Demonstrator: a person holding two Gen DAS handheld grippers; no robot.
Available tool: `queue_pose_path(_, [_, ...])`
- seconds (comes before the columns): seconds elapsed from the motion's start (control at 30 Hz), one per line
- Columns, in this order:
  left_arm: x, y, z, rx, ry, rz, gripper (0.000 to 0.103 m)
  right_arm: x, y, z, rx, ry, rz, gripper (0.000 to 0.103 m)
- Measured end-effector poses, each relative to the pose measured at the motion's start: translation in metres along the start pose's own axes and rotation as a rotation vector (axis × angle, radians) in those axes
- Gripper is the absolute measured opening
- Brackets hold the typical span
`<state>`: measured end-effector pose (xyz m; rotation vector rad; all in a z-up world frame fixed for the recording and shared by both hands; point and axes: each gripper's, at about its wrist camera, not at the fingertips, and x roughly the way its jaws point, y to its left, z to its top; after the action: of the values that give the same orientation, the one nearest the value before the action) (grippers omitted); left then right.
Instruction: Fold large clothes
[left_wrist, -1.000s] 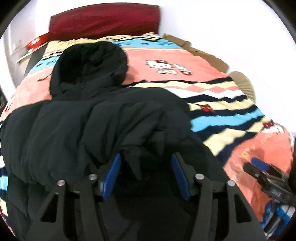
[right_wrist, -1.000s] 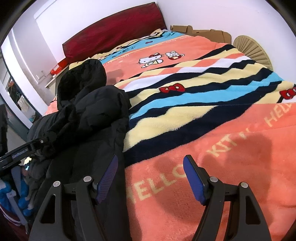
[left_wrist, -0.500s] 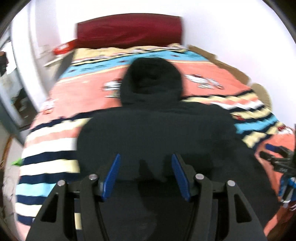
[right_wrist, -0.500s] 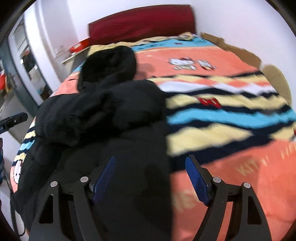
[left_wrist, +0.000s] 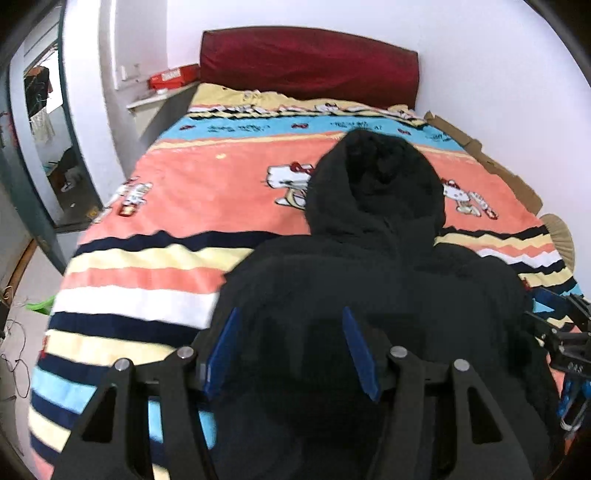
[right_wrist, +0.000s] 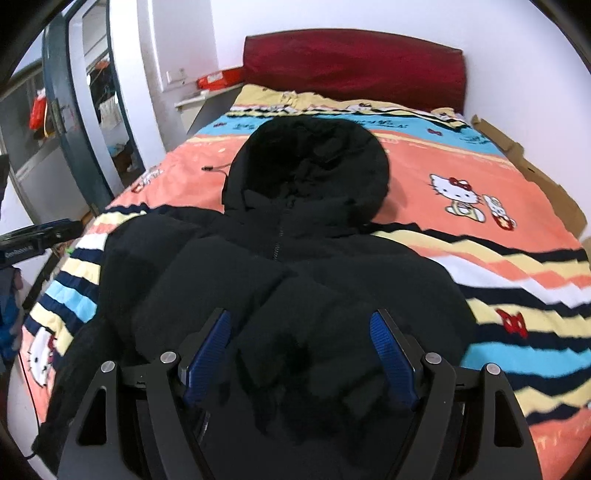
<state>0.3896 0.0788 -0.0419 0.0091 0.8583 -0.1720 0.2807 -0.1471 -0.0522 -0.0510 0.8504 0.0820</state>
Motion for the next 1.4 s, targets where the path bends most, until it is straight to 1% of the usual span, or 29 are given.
queue_pose_path(0.07, [0.029,-0.010,-0.002,0.008,0.018,-0.012,0.055,0.017,0.001,0.000,-0.019,0.019,-0.011,0.077])
queue_pose_path(0.13, [0.049,-0.018,-0.006,0.022,0.034,-0.014,0.055,0.035,-0.002,-0.003,-0.027,0.041,-0.032,0.077])
queue_pose_path(0.2, [0.069,-0.024,-0.016,0.039,0.043,-0.021,0.056,0.050,-0.010,-0.013,-0.019,0.059,-0.044,0.077])
queue_pose_path(0.3, [0.087,-0.028,-0.032,0.033,0.049,-0.034,0.058,0.064,-0.018,-0.027,-0.007,0.057,-0.034,0.077])
queue_pose_path(0.43, [0.098,-0.032,-0.041,0.041,0.051,-0.012,0.060,0.073,-0.019,-0.034,-0.003,0.045,-0.024,0.077])
queue_pose_path(0.53, [0.095,-0.033,-0.040,0.046,0.073,-0.003,0.060,0.072,-0.023,-0.032,0.004,0.059,-0.012,0.077])
queue_pose_path(0.57, [0.088,-0.033,-0.038,0.043,0.077,0.000,0.059,0.069,-0.024,-0.030,0.005,0.062,-0.009,0.077])
queue_pose_path(0.6, [0.083,-0.033,-0.037,0.040,0.072,0.000,0.059,0.064,-0.026,-0.030,0.006,0.061,-0.006,0.076])
queue_pose_path(0.67, [0.059,-0.036,-0.038,0.045,0.035,-0.020,0.059,0.045,-0.032,-0.030,0.013,0.030,-0.012,0.075])
queue_pose_path(0.77, [0.036,-0.048,-0.043,0.082,0.005,-0.055,0.059,0.030,-0.042,-0.033,0.007,0.012,-0.029,0.075])
queue_pose_path(0.83, [0.036,-0.058,-0.048,0.108,0.020,-0.076,0.059,0.033,-0.050,-0.040,0.003,0.039,-0.053,0.075])
queue_pose_path(0.87, [0.042,-0.066,-0.055,0.126,0.047,-0.076,0.059,0.039,-0.054,-0.044,0.010,0.059,-0.058,0.075])
queue_pose_path(0.93, [0.054,-0.075,-0.066,0.144,0.085,-0.059,0.060,0.049,-0.058,-0.053,0.019,0.083,-0.040,0.076])
queue_pose_path(1.0, [0.060,-0.078,-0.072,0.151,0.090,-0.043,0.060,0.053,-0.056,-0.056,0.012,0.088,-0.032,0.076])
queue_pose_path(1.13, [0.057,-0.074,-0.065,0.132,0.113,-0.065,0.059,0.053,-0.055,-0.054,-0.010,0.108,-0.024,0.076])
queue_pose_path(1.27, [0.041,-0.068,-0.049,0.147,0.085,-0.075,0.059,0.040,-0.062,-0.045,-0.025,0.109,0.008,0.076])
queue_pose_path(1.33, [0.034,-0.064,-0.032,0.142,0.062,-0.091,0.059,0.029,-0.068,-0.034,-0.031,0.092,0.031,0.076])
queue_pose_path(1.4, [0.032,-0.062,-0.012,0.144,0.044,-0.099,0.059,0.021,-0.076,-0.017,-0.040,0.068,0.040,0.076])
